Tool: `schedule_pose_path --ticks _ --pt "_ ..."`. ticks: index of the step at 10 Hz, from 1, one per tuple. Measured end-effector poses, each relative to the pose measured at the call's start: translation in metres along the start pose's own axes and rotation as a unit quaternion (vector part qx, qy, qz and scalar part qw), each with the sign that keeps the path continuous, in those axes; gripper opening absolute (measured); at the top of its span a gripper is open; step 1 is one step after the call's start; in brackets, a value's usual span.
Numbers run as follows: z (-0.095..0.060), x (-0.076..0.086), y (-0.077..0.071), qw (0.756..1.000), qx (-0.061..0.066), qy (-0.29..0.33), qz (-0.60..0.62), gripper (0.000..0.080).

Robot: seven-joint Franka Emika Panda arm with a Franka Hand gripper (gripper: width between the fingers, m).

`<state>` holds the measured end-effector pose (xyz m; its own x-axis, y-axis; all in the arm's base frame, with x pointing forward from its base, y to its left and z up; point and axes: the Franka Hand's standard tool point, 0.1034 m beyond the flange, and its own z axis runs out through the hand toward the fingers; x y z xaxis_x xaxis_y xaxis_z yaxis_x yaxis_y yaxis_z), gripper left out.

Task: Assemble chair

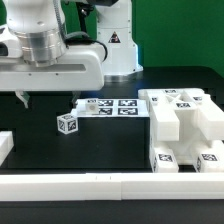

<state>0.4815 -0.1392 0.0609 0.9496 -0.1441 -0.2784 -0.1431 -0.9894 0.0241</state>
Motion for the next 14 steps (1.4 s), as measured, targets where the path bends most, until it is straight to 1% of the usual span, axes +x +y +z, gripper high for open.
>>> schedule_pose_path --ticks 1,2,3,4,7,8,9,10,11,12,13,14 --pt "0.006 -0.004 -0.005 0.995 0.041 -0.021 0.087 0.0649" --pt "0.01 -0.003 -0.01 0.984 0.056 -0.028 0.167 0.0649" --pt "0.014 -0.004 -0.022 0.962 0.091 -0.04 0.254 0.0649" --pt "0.014 -0.006 -0.028 0.944 0.121 -0.052 0.304 0.0649" --pt "0.015 -0.007 -0.028 0.945 0.122 -0.063 0.297 0.0649" --pt "0.016 -0.009 -0.02 0.949 0.131 -0.062 0.281 0.0649" --pt "0.015 -0.019 -0.013 0.949 0.144 -0.102 0.261 0.0649" --pt "0.016 -0.019 -0.004 0.945 0.159 -0.146 0.246 0.0649" --pt "0.017 -0.009 0.004 0.94 0.17 -0.168 0.244 0.0649" --pt "0.021 -0.011 0.005 0.925 0.19 -0.215 0.249 0.0649" --pt "0.028 -0.013 0.006 0.918 0.193 -0.245 0.247 0.0649" --pt "0.028 -0.013 0.005 0.913 0.196 -0.263 0.24 0.0649"
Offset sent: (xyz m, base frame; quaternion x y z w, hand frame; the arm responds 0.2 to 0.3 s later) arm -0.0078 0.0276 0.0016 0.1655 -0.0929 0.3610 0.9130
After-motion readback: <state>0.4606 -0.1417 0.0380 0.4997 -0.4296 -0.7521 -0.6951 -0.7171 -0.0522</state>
